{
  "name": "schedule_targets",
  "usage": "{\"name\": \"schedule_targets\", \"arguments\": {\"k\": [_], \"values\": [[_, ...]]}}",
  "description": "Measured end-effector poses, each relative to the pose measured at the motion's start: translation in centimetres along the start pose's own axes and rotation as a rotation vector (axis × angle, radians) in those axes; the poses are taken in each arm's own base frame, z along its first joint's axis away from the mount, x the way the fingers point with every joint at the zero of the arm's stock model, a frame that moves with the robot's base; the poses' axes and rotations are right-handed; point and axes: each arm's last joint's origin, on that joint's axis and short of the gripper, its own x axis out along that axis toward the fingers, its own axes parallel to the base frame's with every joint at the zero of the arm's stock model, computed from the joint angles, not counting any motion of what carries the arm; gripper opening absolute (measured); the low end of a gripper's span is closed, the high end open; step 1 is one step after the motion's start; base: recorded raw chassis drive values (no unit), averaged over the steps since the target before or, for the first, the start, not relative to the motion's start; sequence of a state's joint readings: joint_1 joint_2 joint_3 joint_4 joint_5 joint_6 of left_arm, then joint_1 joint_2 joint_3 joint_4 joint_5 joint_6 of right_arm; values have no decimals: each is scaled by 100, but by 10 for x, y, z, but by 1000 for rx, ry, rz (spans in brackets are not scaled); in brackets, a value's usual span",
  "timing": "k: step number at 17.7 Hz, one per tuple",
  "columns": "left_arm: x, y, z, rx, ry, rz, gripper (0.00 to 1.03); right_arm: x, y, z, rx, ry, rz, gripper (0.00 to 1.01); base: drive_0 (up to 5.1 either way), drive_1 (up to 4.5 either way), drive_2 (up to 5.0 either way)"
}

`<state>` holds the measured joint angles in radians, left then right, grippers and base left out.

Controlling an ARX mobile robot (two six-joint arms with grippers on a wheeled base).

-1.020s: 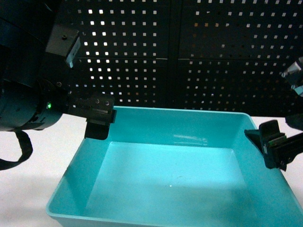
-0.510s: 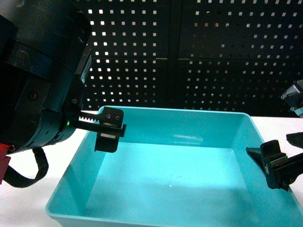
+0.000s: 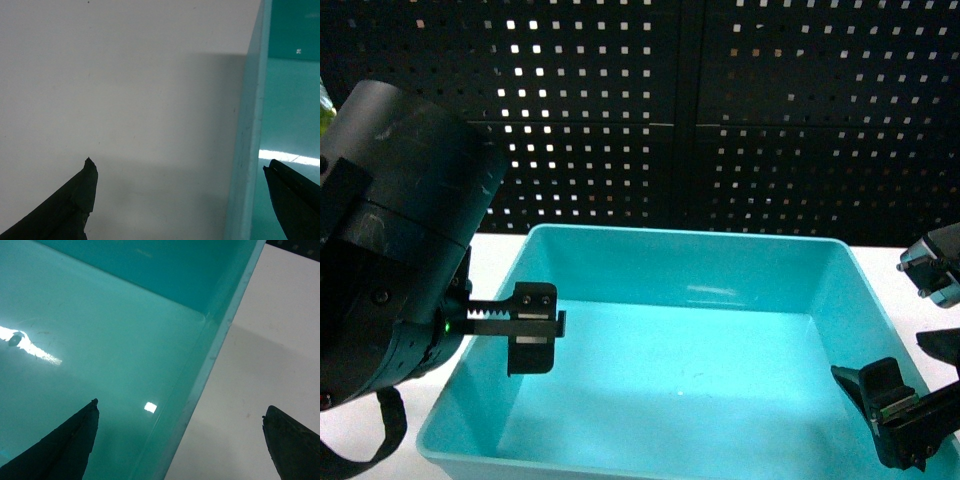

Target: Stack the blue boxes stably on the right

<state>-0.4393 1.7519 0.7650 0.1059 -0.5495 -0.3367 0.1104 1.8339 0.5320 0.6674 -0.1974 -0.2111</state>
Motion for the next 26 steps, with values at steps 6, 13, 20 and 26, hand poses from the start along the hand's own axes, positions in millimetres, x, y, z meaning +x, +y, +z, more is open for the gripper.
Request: {"name": "schedule_targets", "arguments": {"k": [6, 13, 20, 26], "values": [[1, -7, -12, -26, 37, -35, 98, 0, -1, -6, -5, 9, -4, 98, 0, 0, 0], [-1, -12, -14, -22, 28, -36, 98, -2, -6, -8, -2, 6, -18, 87, 0, 0, 0], [-1, -12, -14, -3, 34, -15, 98, -2, -6, -10, 33, 4, -33, 16, 0, 0, 0], [-11, -27, -26, -68, 120, -4, 97, -4, -6, -13, 113, -7, -23, 7, 0, 0, 0]]}}
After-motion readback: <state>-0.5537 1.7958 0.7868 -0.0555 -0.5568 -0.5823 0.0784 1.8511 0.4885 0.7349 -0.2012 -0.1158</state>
